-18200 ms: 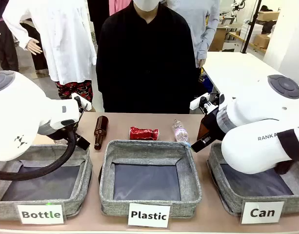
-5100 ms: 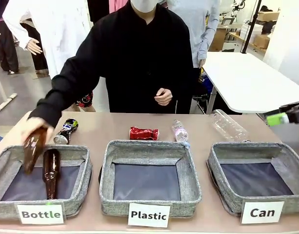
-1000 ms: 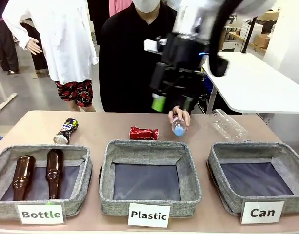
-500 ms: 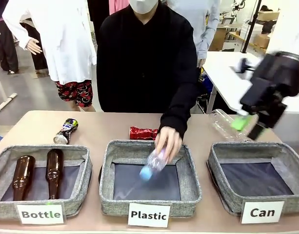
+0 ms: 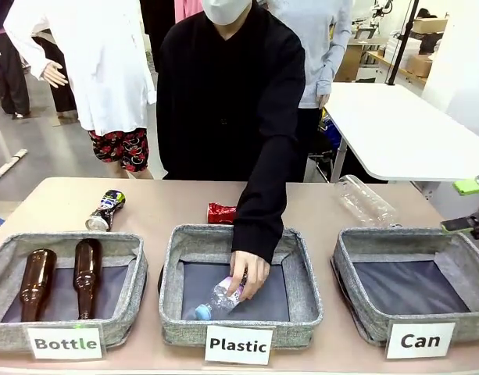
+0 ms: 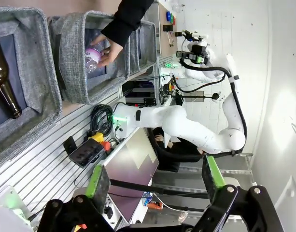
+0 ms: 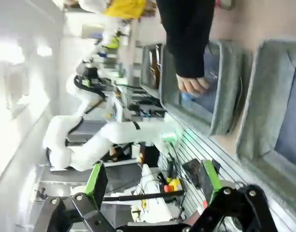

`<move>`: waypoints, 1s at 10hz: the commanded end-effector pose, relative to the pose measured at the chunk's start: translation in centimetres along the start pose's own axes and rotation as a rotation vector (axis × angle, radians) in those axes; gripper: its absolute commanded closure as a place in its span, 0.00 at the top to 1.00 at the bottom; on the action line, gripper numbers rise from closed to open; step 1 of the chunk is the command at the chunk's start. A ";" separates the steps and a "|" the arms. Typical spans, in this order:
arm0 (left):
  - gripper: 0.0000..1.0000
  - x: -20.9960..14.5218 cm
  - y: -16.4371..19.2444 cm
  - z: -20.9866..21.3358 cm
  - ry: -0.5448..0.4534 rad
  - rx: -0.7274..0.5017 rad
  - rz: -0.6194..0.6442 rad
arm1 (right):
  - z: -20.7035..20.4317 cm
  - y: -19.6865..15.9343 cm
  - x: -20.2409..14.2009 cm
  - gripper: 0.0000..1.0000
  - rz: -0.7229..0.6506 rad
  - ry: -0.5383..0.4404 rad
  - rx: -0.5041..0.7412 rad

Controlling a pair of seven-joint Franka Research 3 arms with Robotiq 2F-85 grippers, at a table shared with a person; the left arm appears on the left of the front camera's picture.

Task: Sort the can waste into the basket.
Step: Pick up the can waste from the table and place it in the right Fabric basket.

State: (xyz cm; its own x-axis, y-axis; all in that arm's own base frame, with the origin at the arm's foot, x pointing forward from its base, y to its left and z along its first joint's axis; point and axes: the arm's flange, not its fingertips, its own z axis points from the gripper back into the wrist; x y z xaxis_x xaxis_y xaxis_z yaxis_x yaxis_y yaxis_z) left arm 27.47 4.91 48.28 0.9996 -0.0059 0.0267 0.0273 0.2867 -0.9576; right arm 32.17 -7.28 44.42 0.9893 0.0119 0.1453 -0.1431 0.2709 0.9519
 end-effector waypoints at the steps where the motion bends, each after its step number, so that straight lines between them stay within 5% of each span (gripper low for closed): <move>1: 1.00 -0.3 -0.2 0.1 0.004 -0.007 0.009 | -1.4 -1.2 1.6 1.00 0.030 0.007 0.066; 4: 1.00 -0.3 -0.2 0.1 0.004 -0.007 0.009 | -4.2 1.8 2.9 1.00 -0.028 -0.066 -0.100; 7: 1.00 -0.3 -0.2 0.1 0.004 -0.007 0.009 | -13.9 11.6 6.8 1.00 -0.073 -0.069 -0.573; 10: 1.00 -0.3 -0.2 0.1 0.004 -0.007 0.009 | -24.5 16.8 11.4 1.00 -0.144 -0.083 -0.988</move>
State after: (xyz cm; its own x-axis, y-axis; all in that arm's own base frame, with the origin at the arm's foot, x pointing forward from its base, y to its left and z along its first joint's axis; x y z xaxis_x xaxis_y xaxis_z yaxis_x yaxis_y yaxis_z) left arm 27.50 4.88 48.25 0.9997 -0.0071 0.0254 0.0264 0.2870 -0.9576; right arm 38.04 20.56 55.67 0.9664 -0.1137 0.2304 -0.0043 0.8895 0.4569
